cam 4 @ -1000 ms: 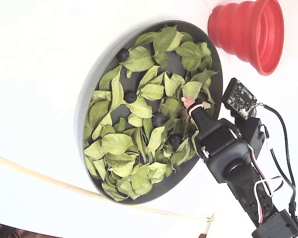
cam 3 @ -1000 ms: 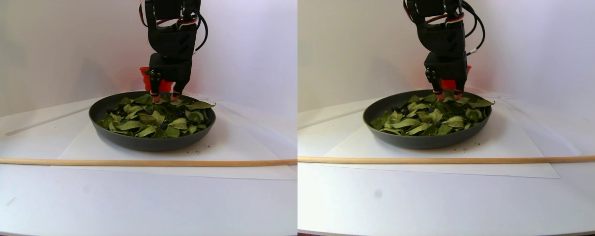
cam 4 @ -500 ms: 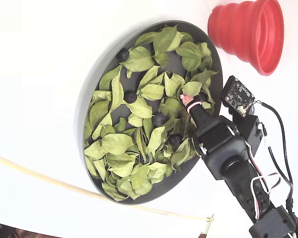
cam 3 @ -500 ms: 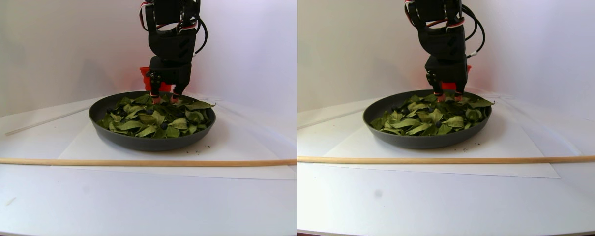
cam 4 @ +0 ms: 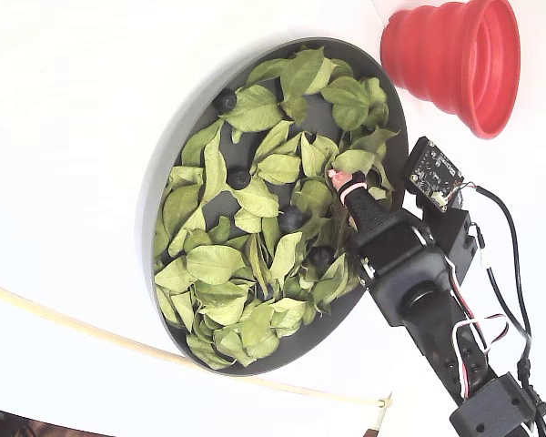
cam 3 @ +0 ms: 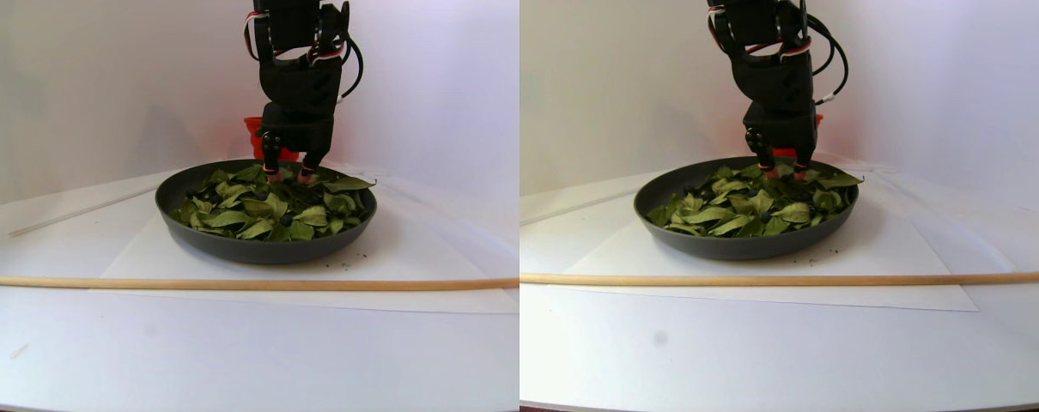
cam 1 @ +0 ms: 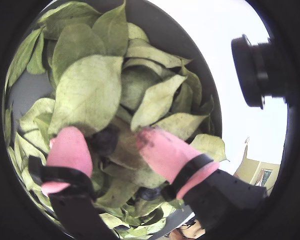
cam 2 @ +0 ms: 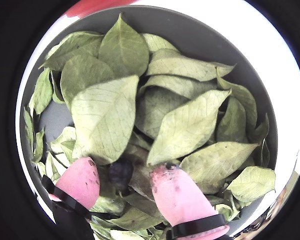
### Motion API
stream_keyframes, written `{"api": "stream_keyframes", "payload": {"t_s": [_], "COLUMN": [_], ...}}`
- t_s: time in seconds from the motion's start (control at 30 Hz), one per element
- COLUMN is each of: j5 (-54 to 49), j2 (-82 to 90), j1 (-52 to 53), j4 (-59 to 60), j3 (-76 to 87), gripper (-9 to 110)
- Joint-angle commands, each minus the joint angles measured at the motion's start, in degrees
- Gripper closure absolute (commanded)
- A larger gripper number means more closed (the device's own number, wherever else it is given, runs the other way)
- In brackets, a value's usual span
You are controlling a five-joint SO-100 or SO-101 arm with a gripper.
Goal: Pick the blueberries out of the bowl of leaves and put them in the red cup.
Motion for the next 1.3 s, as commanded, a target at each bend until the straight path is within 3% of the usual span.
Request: {"api": "stream_keyframes", "payload": {"t_s": [0.0,1.27], "j5": [0.2,-1.4], "j2": [1.3,-3.2], "j1": [-0.4,0.4], "j4": [-1.8,-4.0], "j3": [-2.8,-5.8], "gripper": [82,89]}}
